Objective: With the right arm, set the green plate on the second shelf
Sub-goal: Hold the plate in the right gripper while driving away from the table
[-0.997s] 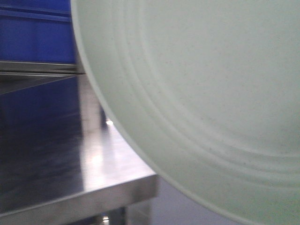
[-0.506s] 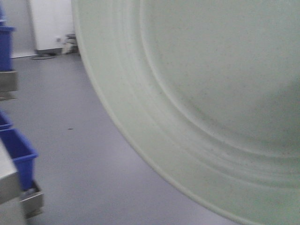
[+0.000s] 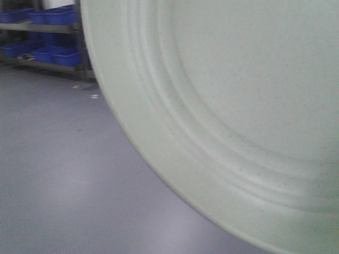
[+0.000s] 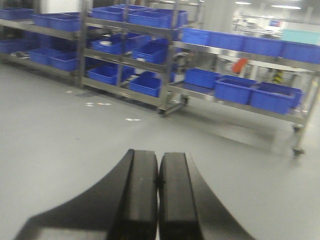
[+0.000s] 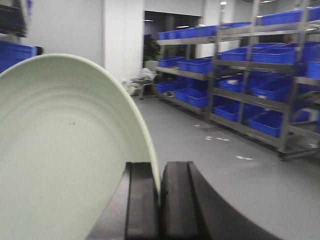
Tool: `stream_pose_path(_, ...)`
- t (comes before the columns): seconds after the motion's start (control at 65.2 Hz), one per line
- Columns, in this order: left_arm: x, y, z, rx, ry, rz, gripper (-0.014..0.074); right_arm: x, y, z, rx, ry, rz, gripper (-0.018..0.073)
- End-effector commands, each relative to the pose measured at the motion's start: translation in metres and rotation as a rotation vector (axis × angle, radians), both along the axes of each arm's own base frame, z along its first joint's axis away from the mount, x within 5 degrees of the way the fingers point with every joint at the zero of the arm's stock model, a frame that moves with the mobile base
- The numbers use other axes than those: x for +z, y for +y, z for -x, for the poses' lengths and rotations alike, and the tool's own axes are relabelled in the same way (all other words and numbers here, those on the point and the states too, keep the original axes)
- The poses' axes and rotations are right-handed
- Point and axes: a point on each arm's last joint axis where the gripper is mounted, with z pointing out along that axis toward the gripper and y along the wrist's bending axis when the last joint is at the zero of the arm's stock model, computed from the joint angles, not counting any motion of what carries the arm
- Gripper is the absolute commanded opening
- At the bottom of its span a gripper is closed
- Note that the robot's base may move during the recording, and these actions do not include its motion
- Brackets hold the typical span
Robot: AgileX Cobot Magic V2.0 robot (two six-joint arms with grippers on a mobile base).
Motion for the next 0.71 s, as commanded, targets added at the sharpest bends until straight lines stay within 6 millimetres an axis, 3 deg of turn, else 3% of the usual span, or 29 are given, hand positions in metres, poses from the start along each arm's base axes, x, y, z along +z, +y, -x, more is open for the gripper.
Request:
stream_pose_path(0.0, -0.0048, 0.0001, 0.0001, -0.001, -0.063, 0.017, 0.0130, 0.0160, 0.0026, 0.0051, 0.055, -0.066, -0.042, 0.0055)
stream_pose_path(0.69, -0.0048, 0.0001, 0.0001, -0.001, -0.063, 0.017, 0.0130, 0.0161, 0.0027, 0.0052, 0.056, -0.067, -0.042, 0.0055)
